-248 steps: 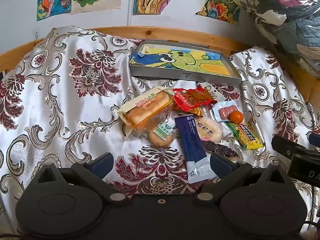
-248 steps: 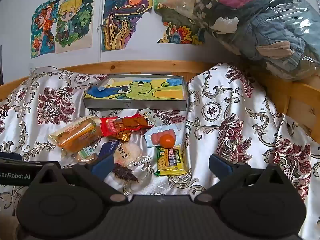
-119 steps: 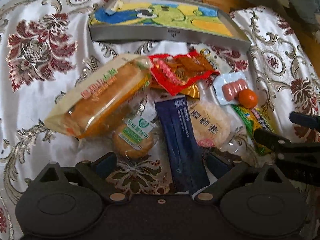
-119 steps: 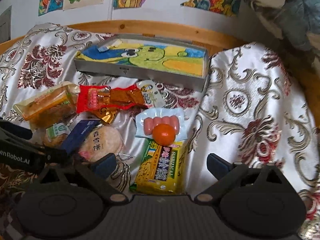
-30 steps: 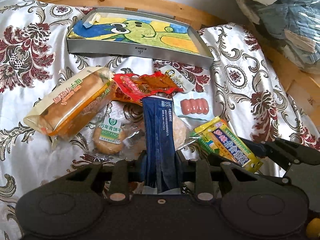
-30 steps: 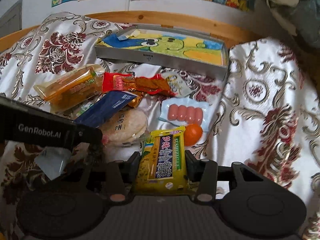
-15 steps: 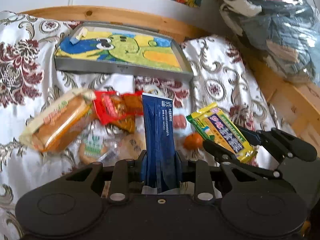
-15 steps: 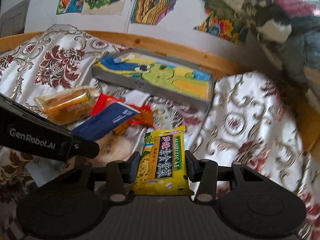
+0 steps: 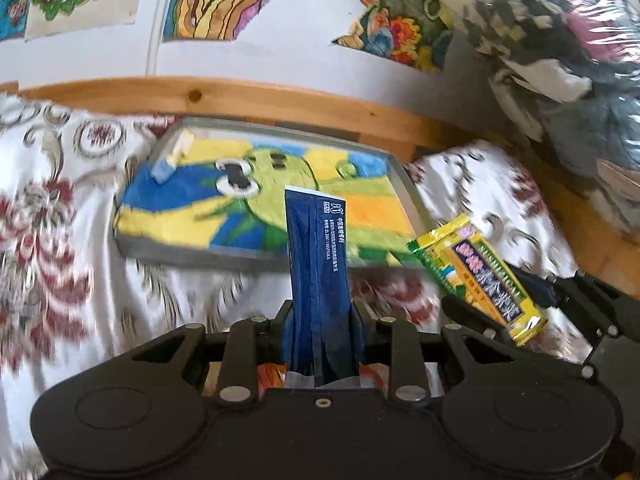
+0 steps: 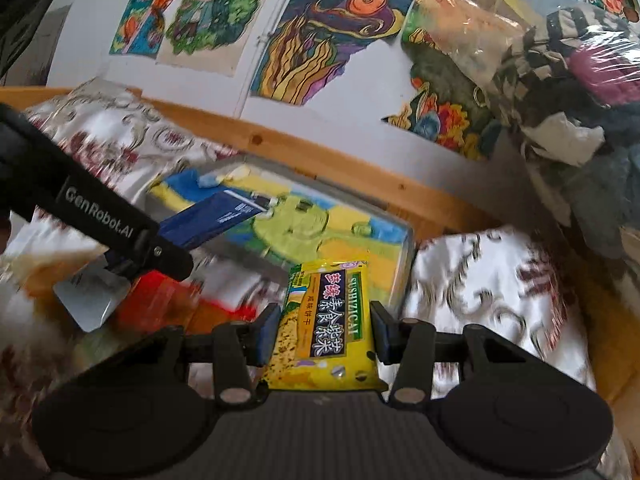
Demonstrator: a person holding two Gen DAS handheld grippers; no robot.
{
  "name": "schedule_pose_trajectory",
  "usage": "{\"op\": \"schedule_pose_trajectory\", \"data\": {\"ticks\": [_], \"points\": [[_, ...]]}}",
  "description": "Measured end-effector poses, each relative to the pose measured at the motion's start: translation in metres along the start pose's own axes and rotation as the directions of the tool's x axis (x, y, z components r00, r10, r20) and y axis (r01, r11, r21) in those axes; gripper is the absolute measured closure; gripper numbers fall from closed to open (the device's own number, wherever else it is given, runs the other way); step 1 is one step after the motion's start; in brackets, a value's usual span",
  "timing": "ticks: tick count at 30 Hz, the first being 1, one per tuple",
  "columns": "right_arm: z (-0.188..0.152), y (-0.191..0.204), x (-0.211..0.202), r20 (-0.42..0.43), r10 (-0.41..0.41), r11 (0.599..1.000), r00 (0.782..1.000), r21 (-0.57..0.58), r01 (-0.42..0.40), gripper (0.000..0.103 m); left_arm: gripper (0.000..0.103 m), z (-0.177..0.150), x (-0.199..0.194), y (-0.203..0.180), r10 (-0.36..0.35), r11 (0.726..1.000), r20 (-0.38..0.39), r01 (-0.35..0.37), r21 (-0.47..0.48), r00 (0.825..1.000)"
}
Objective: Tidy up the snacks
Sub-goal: 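Carry both packs into the grey tray and open both tools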
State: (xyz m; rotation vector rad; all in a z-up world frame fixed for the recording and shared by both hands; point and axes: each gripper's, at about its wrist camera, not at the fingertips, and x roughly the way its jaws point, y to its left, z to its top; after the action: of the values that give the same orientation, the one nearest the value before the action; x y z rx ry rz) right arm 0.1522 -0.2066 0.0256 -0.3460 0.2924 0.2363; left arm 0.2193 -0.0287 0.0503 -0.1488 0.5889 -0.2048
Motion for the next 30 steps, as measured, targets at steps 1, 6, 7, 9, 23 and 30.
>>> {"op": "schedule_pose_trajectory", "data": {"ticks": [1,6,7,9,23,30], "points": [[0.004,-0.004,0.009,0.01,0.001,1.0,1.0,0.005,-0.001,0.052,0.073,0.007,0.007,0.002,0.007,1.0,0.005,-0.007,0.004,1.0],[0.025,-0.018,0.059,0.056,0.002,1.0,0.998,0.028,-0.003,0.052,0.073,0.042,0.045,0.016,0.027,1.0,0.029,-0.026,-0.009,0.999],[0.029,-0.021,0.069,0.063,0.0,0.999,0.998,0.032,-0.002,0.052,0.073,0.05,0.053,0.018,0.029,1.0,0.035,-0.028,-0.011,0.999],[0.036,-0.025,0.089,0.069,0.0,0.999,0.998,0.04,-0.003,0.052,0.073,0.059,0.064,0.022,0.037,0.999,0.046,-0.036,-0.017,0.998],[0.024,-0.028,0.186,0.001,0.013,0.997,1.0,0.077,-0.013,0.052,0.073,0.077,0.127,0.041,0.075,0.997,0.045,-0.074,-0.011,0.996],[0.013,-0.03,0.196,-0.027,0.032,0.992,0.999,0.127,-0.028,0.051,0.072,0.07,0.142,0.042,0.088,0.996,0.027,-0.088,-0.01,0.996]]}}
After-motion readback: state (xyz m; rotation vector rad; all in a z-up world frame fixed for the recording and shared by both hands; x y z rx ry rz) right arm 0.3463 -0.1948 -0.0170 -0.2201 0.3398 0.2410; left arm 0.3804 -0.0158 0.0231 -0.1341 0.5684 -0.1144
